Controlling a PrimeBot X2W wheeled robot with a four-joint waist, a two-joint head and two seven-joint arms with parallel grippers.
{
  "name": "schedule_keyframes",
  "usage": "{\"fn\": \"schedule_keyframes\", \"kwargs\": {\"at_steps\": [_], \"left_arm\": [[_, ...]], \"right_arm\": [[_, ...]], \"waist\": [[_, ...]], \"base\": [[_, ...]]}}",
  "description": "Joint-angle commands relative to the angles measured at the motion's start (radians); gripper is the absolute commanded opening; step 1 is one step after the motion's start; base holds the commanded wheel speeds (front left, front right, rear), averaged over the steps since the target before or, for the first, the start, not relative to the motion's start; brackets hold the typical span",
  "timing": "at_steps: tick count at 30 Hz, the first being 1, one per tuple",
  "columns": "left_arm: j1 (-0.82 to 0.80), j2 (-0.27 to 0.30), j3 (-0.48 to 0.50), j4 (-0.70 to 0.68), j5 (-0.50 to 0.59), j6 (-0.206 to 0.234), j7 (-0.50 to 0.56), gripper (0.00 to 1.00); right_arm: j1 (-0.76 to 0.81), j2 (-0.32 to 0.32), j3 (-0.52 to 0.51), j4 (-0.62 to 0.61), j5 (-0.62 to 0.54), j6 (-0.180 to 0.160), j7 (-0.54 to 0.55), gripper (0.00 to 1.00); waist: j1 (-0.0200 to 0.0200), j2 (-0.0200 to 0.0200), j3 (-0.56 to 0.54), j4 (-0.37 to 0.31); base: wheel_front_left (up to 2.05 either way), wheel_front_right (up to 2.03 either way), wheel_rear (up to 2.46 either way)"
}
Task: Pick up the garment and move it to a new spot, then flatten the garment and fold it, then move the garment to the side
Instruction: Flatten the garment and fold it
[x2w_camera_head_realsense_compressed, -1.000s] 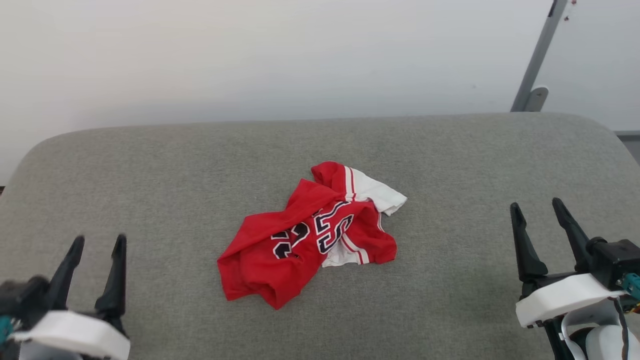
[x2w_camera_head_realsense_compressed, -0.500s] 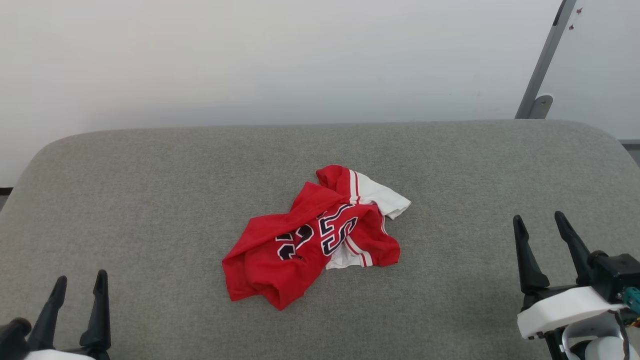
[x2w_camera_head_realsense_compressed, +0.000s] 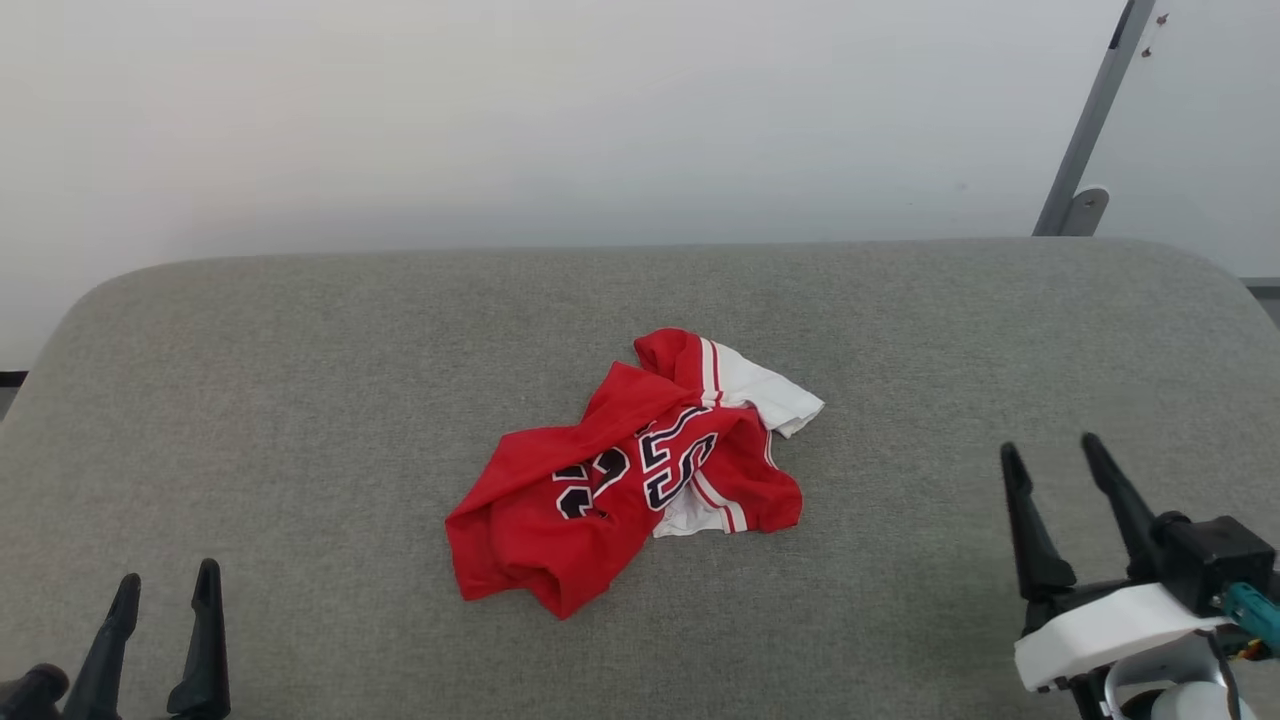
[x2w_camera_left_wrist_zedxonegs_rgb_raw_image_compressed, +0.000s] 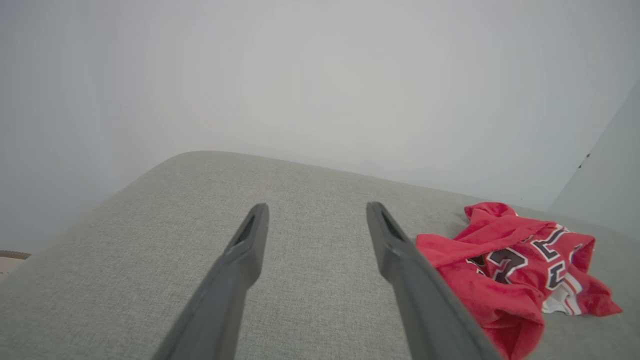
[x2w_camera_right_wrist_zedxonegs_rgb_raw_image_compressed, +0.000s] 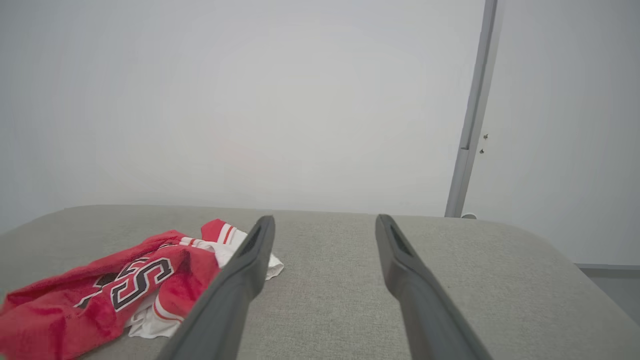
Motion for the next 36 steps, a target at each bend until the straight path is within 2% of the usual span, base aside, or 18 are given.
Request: {"fn": "schedule_keyframes", "kwargs": {"at_steps": [1,7,15,23,29,36], "left_arm": [[-0.001,-0.005,0.011,0.0,0.011,-0.007,-0.005,1.0],[-0.021,-0.032,0.022,-0.001,0.035,-0.026,-0.005,1.0],[-0.053,-0.054,-0.007,-0.001,0.057,-0.041,-0.005,1.0],[-0.114,-0.075,-0.061,0.015,0.061,-0.052,-0.005,1.0],[-0.162,-0.095,-0.101,0.033,0.063,-0.059,-0.005,1.0],[-0.203,-0.116,-0.125,0.055,0.054,-0.065,-0.005,1.0]], "right_arm": [[0.007,-0.005,0.009,0.0,0.014,0.0,0.005,1.0],[-0.024,-0.039,0.076,0.013,0.038,0.0,0.073,1.0],[-0.137,-0.087,0.18,0.097,0.099,0.0,0.239,1.0],[-0.286,-0.152,0.359,0.207,0.16,0.0,0.445,1.0],[-0.398,-0.197,0.449,0.312,0.151,-0.001,0.542,1.0],[-0.492,-0.193,0.527,0.489,0.164,0.0,0.615,1.0]], "waist": [[0.0,-0.0001,0.001,0.003],[0.0,-0.0001,0.012,0.03],[0.0,-0.0001,0.046,0.099],[0.0,-0.0001,0.116,0.189],[0.0,-0.0001,0.167,0.256],[0.0,-0.0001,0.208,0.313]], "base": [[0.0,0.0,0.0],[0.0,0.0,0.0],[0.0,0.0,0.0],[0.0,0.0,0.0],[0.0,0.0,0.0],[0.0,0.0,0.0]]}}
